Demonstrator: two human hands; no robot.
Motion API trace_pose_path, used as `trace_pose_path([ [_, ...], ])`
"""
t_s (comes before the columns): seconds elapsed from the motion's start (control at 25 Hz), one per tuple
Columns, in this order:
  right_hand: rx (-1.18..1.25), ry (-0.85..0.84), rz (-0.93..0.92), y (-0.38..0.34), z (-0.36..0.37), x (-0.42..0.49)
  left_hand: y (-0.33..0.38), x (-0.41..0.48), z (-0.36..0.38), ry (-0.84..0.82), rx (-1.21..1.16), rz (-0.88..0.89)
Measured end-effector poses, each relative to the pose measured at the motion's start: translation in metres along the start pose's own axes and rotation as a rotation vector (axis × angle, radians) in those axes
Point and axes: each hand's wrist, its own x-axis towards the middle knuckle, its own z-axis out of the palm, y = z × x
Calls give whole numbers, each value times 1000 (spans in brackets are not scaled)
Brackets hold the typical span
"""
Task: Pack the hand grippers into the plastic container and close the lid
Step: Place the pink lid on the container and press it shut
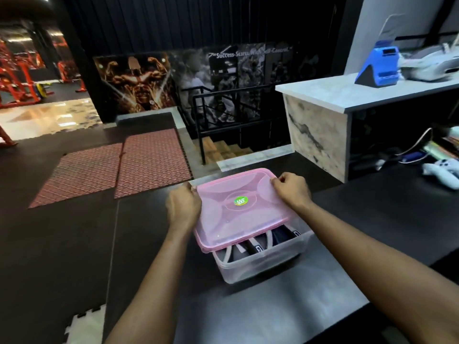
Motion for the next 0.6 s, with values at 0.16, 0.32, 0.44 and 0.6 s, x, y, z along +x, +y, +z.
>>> trace_pose_path([
  [0.16, -114, 63, 21, 21, -5, -12, 9, -11, 24, -100, 148, -26],
  [0.32, -191, 114, -25, 24, -9, -20, 15, -20, 33, -80, 129, -54],
  [0.44, -248, 132, -50, 24, -11, -26, 16, -30, 34, -58, 71, -93],
  [0.6, -295, 159, -64, 25, -10, -33, 17, -39, 32, -57, 51, -117],
])
